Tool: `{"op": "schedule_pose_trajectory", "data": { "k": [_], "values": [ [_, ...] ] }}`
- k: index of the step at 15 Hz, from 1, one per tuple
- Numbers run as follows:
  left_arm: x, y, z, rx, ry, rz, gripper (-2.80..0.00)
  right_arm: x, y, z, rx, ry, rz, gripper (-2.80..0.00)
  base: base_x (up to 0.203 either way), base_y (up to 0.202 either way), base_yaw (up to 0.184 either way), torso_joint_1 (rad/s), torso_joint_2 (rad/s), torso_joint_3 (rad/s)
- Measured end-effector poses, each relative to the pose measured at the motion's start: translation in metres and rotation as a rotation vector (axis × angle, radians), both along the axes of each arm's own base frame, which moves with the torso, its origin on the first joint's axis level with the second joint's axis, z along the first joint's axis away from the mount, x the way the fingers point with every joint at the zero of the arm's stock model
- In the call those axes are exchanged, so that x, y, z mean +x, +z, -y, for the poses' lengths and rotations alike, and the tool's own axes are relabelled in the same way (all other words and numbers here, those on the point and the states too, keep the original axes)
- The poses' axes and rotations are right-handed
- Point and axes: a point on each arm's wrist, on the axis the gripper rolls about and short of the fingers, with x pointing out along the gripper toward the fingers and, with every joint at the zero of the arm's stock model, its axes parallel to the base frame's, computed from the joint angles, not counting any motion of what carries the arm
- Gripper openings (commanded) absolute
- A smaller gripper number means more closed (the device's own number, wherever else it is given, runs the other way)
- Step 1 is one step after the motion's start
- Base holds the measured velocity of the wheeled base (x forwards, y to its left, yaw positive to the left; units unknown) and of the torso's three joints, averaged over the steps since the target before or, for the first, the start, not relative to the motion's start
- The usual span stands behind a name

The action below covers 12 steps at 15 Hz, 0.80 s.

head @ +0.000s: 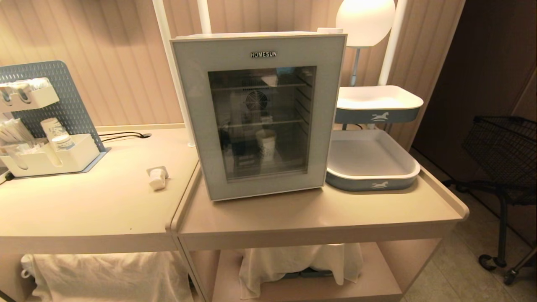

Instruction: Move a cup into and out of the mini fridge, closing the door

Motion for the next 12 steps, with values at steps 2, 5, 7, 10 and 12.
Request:
{"op": "schedule_pose_trajectory", "data": {
  "k": [2, 5, 7, 10, 12],
  "values": [
    [0.0000, -0.0003, 0.0000, 0.006, -0.001, -0.003, -2.80, 0.0003, -0.0002, 0.0000, 0.000, 0.001, 0.001, -2.80, 0.000, 0.000, 0.000, 0.000, 0.00, 0.000],
    [0.0000, -0.0004, 0.0003, 0.062, -0.011, -0.005, -2.80, 0.0003, -0.0003, 0.0000, -0.001, 0.001, 0.001, -2.80, 0.000, 0.000, 0.000, 0.000, 0.00, 0.000],
    [0.0000, -0.0005, 0.0003, 0.065, -0.011, -0.005, -2.80, 0.0003, -0.0002, 0.0000, -0.002, 0.001, 0.001, -2.80, 0.000, 0.000, 0.000, 0.000, 0.00, 0.000],
    [0.0000, -0.0004, 0.0001, 0.040, -0.005, -0.004, -2.80, 0.0002, 0.0001, 0.0000, -0.002, 0.001, 0.001, -2.80, 0.000, 0.000, 0.000, 0.000, 0.00, 0.000],
    [0.0000, -0.0003, 0.0000, -0.002, 0.003, -0.003, -2.80, 0.0002, 0.0001, 0.0000, -0.001, 0.001, 0.001, -2.80, 0.000, 0.000, 0.000, 0.000, 0.00, 0.000]
  ]
}}
